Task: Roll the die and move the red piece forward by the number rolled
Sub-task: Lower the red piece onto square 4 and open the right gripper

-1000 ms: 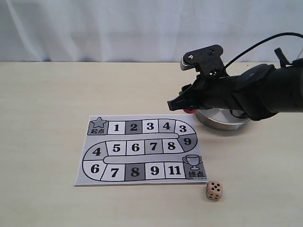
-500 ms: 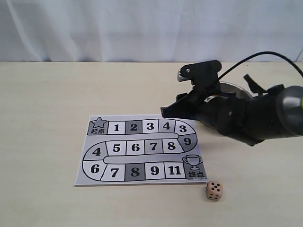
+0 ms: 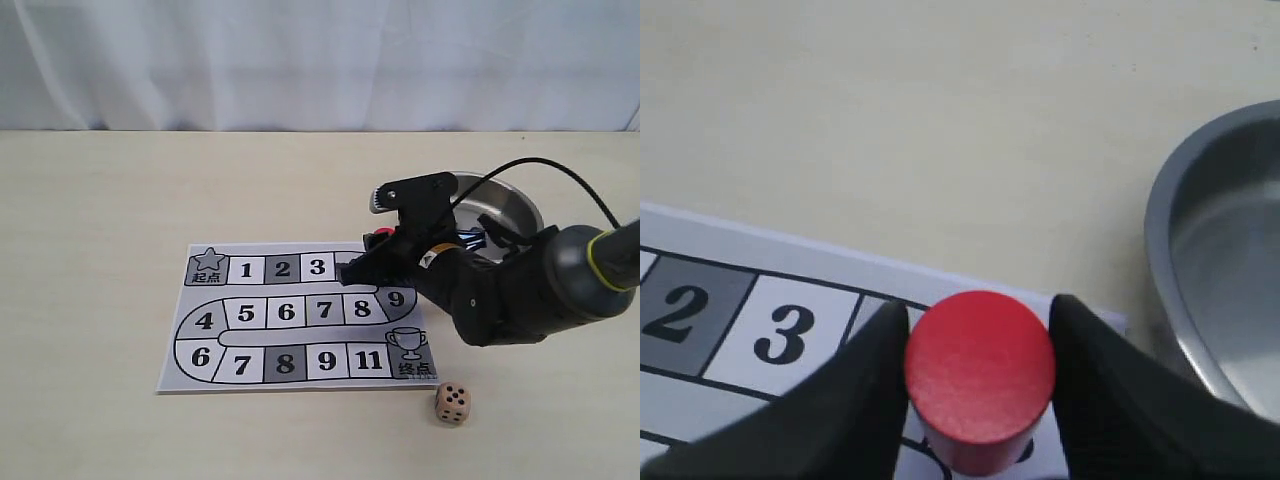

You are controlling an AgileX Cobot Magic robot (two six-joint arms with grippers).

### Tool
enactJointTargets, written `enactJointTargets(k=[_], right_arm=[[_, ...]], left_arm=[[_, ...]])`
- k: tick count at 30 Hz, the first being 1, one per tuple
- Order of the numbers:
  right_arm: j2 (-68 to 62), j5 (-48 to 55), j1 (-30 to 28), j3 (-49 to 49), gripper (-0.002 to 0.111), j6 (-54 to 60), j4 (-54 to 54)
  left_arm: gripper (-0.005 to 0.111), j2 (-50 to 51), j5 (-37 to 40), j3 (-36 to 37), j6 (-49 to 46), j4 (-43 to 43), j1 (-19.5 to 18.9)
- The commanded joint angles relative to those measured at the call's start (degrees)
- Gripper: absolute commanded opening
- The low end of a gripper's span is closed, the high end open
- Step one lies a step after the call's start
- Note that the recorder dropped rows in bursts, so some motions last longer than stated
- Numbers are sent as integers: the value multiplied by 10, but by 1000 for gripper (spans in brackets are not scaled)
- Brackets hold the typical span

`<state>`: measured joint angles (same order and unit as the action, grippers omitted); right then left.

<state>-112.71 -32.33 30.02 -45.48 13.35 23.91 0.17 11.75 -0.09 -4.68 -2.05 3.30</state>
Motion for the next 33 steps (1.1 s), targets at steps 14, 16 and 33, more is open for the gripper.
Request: enactJointTargets(k=[14,16,33], right_arm=[[-40,-50,0,3,4,8,23],[-44,-51,0,3,4,8,23],[-44,-53,0,3,60,8,24]], left_arm=[[0,-2,-5,1,-2,-1,0],[0,-2,-5,1,-2,-1,0],[0,-2,-5,1,-2,-1,0]])
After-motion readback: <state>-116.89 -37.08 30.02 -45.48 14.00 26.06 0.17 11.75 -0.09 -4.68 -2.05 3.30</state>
